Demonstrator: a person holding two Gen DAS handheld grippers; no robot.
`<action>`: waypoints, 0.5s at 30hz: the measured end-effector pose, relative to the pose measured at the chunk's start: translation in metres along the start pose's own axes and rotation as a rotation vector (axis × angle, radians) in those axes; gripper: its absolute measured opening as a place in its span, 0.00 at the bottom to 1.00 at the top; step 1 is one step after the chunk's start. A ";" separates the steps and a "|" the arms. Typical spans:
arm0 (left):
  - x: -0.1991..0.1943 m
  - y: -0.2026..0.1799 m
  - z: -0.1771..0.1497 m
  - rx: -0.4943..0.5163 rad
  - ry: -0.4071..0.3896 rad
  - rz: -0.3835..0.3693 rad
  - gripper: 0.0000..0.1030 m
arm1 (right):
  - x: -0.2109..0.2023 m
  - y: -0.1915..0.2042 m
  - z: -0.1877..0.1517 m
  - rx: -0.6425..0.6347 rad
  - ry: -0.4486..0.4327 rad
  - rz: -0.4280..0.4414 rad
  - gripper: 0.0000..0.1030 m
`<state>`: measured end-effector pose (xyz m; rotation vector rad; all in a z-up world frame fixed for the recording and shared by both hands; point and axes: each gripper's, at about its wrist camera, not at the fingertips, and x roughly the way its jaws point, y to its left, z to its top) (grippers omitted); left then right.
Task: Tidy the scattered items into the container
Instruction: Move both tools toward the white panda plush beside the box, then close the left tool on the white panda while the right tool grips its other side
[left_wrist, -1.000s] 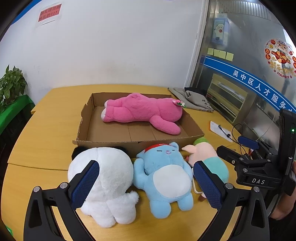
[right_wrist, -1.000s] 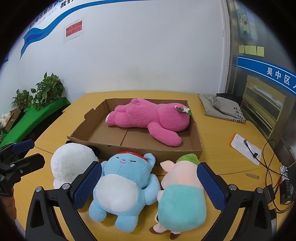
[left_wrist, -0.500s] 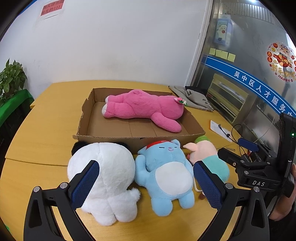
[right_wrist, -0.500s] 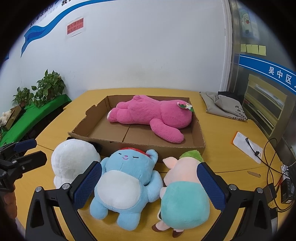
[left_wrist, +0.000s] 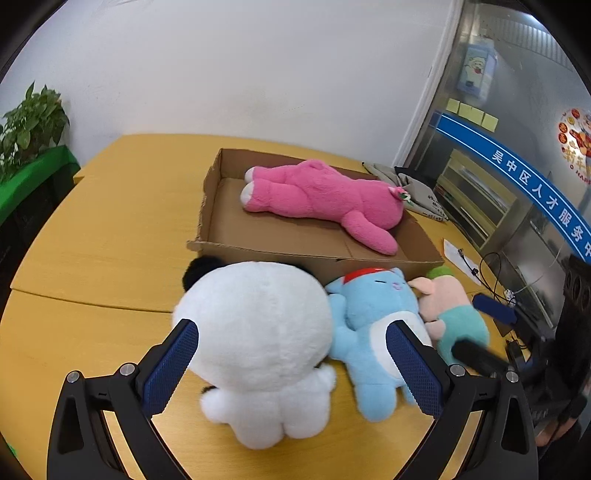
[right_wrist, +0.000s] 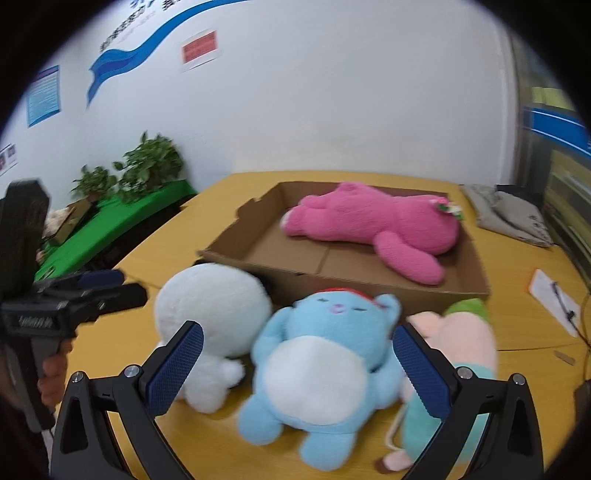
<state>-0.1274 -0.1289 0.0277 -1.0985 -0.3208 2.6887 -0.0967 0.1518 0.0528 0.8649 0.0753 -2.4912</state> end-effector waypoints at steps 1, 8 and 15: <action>0.005 0.007 0.001 -0.008 0.009 -0.008 1.00 | 0.005 0.010 -0.003 -0.014 0.004 0.022 1.00; 0.061 0.048 0.013 -0.023 0.135 -0.087 1.00 | 0.048 0.077 -0.018 -0.062 0.022 0.158 1.00; 0.094 0.067 0.006 -0.048 0.225 -0.184 0.97 | 0.121 0.102 -0.046 0.030 0.176 0.133 0.98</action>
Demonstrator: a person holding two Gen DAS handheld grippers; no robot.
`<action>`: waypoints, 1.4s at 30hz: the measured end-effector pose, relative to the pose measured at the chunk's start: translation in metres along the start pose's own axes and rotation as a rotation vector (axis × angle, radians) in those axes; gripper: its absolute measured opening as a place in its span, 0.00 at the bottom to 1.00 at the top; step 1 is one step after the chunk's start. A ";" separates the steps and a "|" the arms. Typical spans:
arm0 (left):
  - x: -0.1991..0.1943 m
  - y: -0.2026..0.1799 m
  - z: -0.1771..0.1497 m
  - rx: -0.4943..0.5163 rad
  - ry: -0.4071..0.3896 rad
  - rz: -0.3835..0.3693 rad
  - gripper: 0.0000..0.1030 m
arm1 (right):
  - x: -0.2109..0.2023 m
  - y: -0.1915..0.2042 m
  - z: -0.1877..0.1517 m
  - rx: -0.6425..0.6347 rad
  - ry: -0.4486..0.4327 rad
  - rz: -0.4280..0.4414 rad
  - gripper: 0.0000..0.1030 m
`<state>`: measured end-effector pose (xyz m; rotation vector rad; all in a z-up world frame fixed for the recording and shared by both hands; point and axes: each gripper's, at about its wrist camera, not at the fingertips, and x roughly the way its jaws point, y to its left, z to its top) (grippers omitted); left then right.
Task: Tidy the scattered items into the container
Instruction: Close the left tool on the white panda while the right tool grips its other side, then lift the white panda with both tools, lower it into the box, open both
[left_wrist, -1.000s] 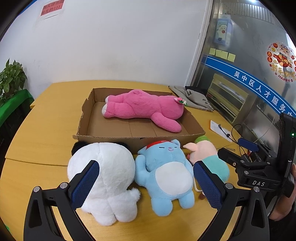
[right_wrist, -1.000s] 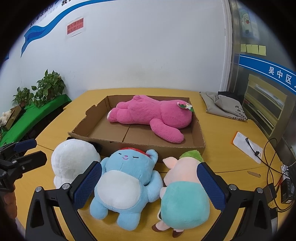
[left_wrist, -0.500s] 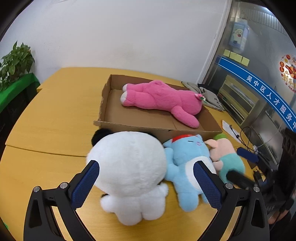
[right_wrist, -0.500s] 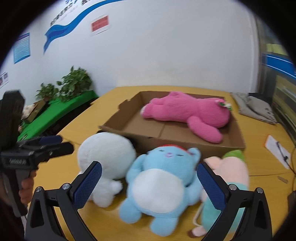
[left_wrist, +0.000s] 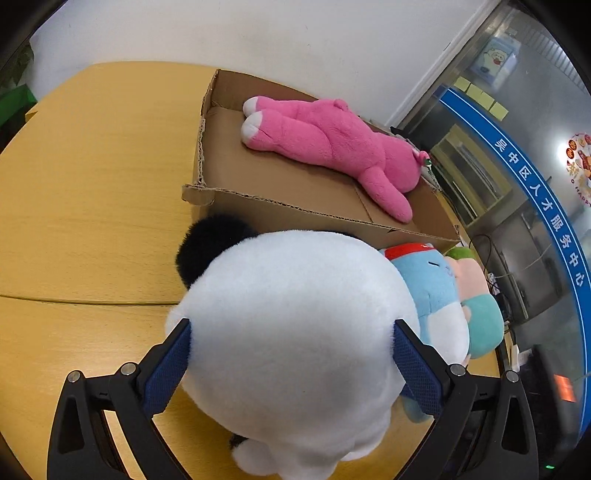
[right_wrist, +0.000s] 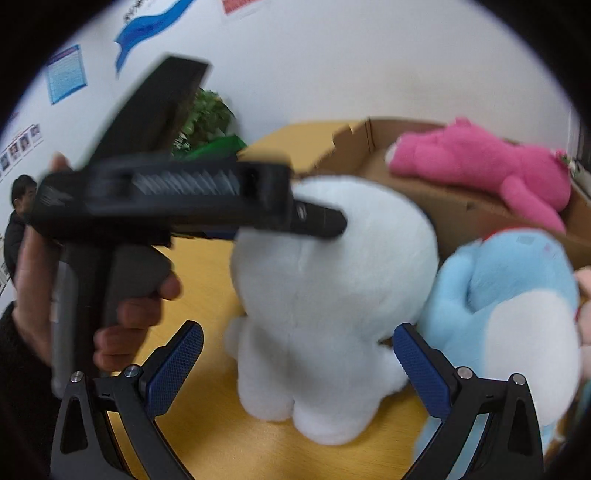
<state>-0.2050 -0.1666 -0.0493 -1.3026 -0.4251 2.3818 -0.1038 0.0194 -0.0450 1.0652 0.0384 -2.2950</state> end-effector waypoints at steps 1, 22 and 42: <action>0.000 -0.001 -0.002 0.015 0.006 -0.002 0.93 | 0.009 -0.004 -0.003 0.025 0.015 0.007 0.94; -0.094 -0.093 0.086 0.290 -0.236 -0.070 0.79 | -0.089 -0.013 0.068 -0.011 -0.280 0.032 0.59; 0.038 -0.004 0.207 0.178 -0.092 -0.010 0.79 | 0.032 -0.089 0.178 0.086 -0.138 -0.044 0.59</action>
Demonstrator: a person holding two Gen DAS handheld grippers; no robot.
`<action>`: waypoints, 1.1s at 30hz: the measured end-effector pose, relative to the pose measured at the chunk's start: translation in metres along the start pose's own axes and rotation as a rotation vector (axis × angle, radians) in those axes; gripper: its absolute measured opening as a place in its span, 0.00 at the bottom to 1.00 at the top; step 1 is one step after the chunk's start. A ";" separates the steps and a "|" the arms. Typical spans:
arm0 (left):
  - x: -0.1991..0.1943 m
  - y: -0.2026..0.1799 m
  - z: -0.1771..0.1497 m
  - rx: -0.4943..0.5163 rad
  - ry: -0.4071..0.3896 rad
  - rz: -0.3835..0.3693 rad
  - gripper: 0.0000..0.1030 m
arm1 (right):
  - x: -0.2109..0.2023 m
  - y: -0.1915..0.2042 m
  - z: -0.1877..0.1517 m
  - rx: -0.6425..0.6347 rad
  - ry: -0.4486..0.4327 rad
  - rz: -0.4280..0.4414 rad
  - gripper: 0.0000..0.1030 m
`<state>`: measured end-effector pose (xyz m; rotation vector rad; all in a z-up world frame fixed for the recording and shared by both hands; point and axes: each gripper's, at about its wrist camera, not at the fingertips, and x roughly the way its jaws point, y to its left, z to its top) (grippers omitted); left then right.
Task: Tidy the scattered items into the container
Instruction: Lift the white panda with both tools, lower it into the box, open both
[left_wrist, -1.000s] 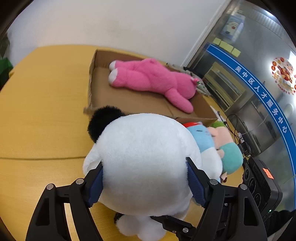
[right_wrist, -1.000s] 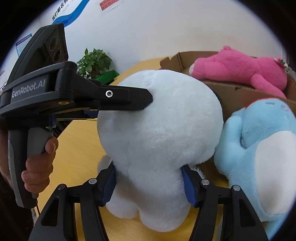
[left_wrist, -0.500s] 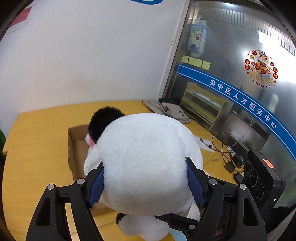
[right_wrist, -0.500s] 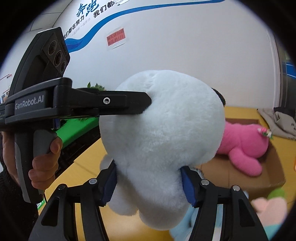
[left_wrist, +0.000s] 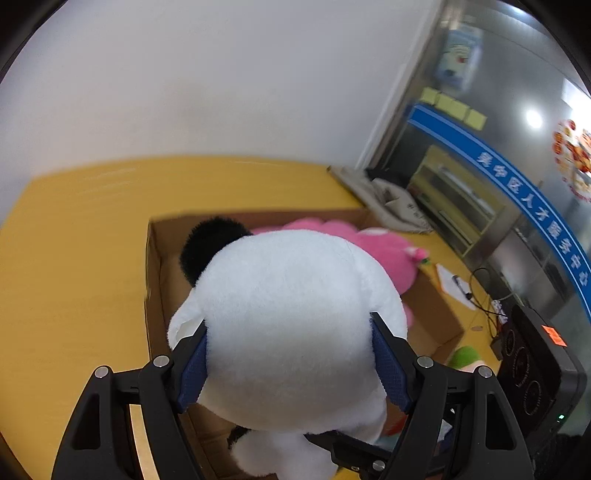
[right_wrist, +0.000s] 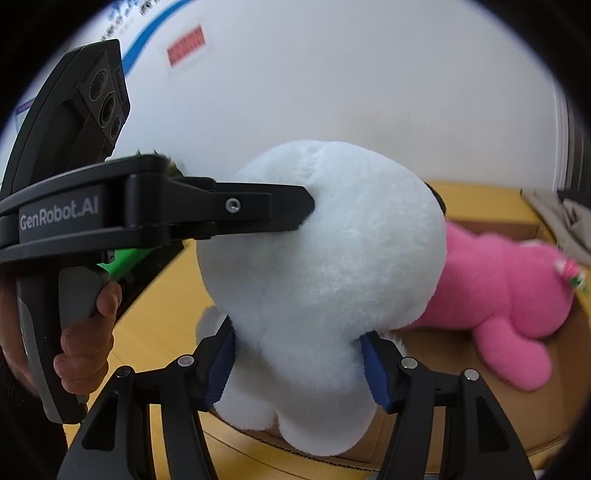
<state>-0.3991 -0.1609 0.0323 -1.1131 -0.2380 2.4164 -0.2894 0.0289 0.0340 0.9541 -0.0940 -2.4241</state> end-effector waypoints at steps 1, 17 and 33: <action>0.011 0.010 -0.008 -0.026 0.024 0.018 0.79 | 0.014 -0.002 -0.005 0.015 0.039 0.006 0.59; -0.030 -0.014 -0.054 -0.037 -0.033 0.280 0.93 | -0.005 -0.002 -0.043 -0.022 0.135 -0.064 0.79; -0.115 -0.166 -0.141 0.010 -0.201 0.315 1.00 | -0.153 -0.055 -0.067 -0.022 -0.042 -0.326 0.82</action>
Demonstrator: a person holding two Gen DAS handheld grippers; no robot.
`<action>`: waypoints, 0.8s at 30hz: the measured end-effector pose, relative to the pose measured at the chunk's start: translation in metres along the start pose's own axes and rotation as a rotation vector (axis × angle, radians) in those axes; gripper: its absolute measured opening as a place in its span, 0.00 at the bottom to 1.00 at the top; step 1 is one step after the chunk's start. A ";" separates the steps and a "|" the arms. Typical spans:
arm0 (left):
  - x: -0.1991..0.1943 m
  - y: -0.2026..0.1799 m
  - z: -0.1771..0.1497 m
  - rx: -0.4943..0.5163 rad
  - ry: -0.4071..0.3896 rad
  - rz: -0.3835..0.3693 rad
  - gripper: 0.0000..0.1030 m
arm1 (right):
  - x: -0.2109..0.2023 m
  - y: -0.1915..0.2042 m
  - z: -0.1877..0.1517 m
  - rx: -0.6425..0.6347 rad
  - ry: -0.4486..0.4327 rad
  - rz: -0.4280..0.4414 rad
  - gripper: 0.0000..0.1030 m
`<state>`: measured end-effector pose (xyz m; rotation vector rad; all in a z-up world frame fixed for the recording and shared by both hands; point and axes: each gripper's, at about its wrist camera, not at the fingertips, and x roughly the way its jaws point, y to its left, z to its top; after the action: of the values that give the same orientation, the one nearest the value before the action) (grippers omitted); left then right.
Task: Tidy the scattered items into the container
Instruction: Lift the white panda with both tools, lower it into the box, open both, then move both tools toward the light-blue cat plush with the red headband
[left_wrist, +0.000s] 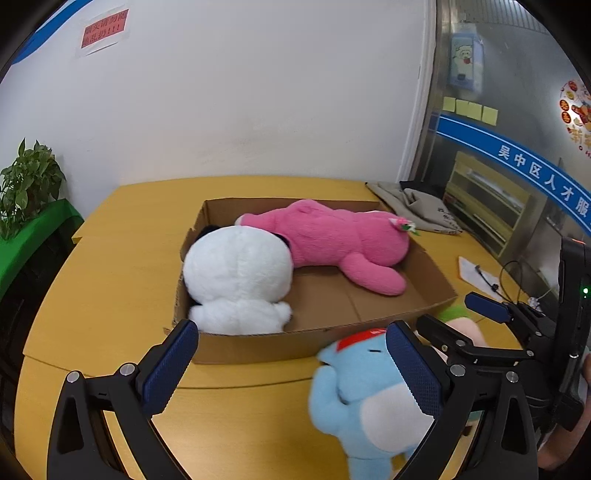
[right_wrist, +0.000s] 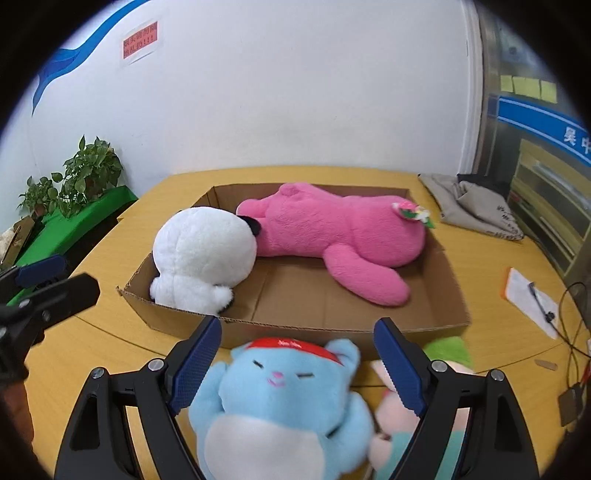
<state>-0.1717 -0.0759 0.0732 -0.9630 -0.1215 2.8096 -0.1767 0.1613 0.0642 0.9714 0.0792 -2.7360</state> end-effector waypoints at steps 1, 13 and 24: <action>-0.003 -0.004 -0.001 0.001 -0.001 -0.003 1.00 | -0.008 -0.003 -0.002 -0.002 -0.009 -0.001 0.82; -0.017 -0.027 -0.010 0.003 -0.004 -0.014 1.00 | -0.032 -0.011 -0.008 -0.008 -0.038 -0.003 0.82; -0.018 -0.033 -0.014 0.009 0.007 -0.030 1.00 | -0.033 -0.012 -0.014 -0.005 -0.025 -0.005 0.82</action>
<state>-0.1450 -0.0466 0.0776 -0.9610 -0.1214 2.7771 -0.1461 0.1809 0.0743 0.9362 0.0843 -2.7503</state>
